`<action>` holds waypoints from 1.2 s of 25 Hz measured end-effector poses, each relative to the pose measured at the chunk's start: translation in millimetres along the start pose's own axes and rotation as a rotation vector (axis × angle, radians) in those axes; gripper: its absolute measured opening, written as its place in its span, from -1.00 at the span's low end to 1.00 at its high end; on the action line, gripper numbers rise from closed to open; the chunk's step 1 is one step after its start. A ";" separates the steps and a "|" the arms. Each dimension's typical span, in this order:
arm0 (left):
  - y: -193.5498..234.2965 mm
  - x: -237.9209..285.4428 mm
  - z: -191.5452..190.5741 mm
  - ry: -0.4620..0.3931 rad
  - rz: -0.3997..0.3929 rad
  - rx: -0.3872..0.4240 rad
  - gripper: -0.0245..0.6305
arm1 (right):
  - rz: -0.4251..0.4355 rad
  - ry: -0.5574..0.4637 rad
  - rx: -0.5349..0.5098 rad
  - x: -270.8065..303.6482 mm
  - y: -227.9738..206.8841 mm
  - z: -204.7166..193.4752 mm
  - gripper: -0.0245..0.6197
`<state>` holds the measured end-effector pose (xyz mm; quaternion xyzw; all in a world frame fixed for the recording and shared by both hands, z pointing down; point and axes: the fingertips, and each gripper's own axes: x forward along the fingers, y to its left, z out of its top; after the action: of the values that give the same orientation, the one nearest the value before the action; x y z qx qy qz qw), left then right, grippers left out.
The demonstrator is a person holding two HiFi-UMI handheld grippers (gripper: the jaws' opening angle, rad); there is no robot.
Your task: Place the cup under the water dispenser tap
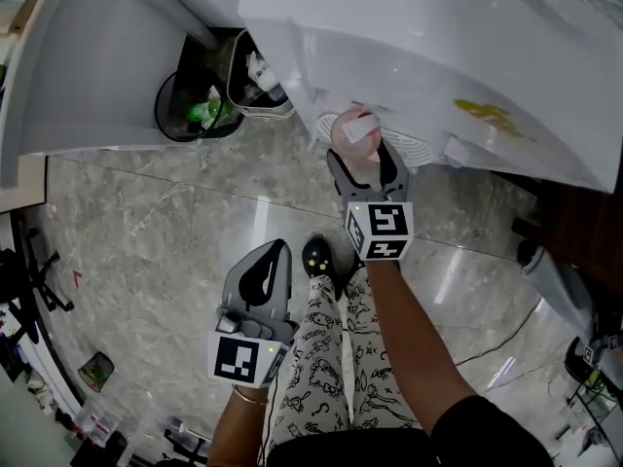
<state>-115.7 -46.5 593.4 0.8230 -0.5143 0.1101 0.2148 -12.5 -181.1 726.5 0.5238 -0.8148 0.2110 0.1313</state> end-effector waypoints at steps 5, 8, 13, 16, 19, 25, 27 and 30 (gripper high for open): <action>0.1 -15.0 16.3 -0.001 0.045 0.003 -0.96 | 0.196 0.064 0.017 -63.9 35.7 -19.1 0.15; -1.8 -22.5 47.1 -0.003 0.046 0.035 -0.96 | 0.302 0.044 -0.018 -114.7 61.3 12.7 0.14; -24.1 -47.3 131.7 -0.073 -0.002 0.109 -0.96 | 0.355 -0.088 -0.103 -198.5 82.0 138.1 -0.88; -33.9 -76.0 194.1 -0.148 0.045 0.104 -0.96 | 0.365 -0.071 -0.175 -242.2 90.7 207.3 -0.88; -62.1 -93.3 243.5 -0.208 -0.021 0.097 -0.96 | 0.307 -0.109 -0.189 -270.5 84.0 268.1 -0.88; -121.3 -126.0 287.0 -0.223 -0.172 0.260 -0.96 | 0.331 -0.189 -0.139 -316.4 99.4 323.1 -0.88; -124.2 -122.9 289.5 -0.239 -0.164 0.249 -0.96 | 0.336 -0.188 -0.134 -326.7 100.9 323.7 -0.88; -135.3 -118.7 289.3 -0.253 -0.192 0.301 -0.96 | 0.337 -0.175 -0.105 -336.8 98.7 316.1 -0.88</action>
<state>-59.3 -35.4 257.5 0.8983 -0.4340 0.0606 0.0328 40.4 -28.6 282.7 0.3887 -0.9091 0.1410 0.0500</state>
